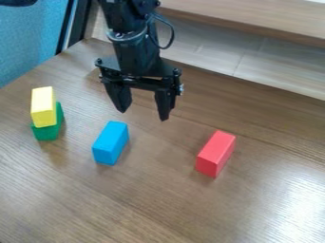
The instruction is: Put the blue rectangular block on top of the red rectangular block
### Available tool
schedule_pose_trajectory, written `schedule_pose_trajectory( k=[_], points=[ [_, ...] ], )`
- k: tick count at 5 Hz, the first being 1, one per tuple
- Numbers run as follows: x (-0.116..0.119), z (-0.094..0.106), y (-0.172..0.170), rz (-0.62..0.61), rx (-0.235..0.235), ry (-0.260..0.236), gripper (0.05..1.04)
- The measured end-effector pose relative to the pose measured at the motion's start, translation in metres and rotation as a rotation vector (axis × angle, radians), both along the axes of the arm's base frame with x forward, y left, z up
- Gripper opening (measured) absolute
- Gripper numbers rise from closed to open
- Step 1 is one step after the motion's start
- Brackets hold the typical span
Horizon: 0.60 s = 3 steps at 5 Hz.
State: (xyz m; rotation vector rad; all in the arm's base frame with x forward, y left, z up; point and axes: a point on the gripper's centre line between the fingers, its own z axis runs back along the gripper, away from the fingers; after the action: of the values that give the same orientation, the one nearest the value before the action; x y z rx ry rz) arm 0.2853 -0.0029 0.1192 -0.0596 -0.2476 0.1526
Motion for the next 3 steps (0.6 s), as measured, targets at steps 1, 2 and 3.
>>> schedule_pose_trajectory(
  k=[1,2,3],
  points=[
    [-0.0018,-0.0073,0.0000,0.000,0.000,0.026,1.000],
    [-0.0023,-0.0078,0.0000,0.000,0.000,0.031,1.000],
    [-0.0027,-0.0082,0.0034,0.005,0.001,0.032,1.000]
  ],
)
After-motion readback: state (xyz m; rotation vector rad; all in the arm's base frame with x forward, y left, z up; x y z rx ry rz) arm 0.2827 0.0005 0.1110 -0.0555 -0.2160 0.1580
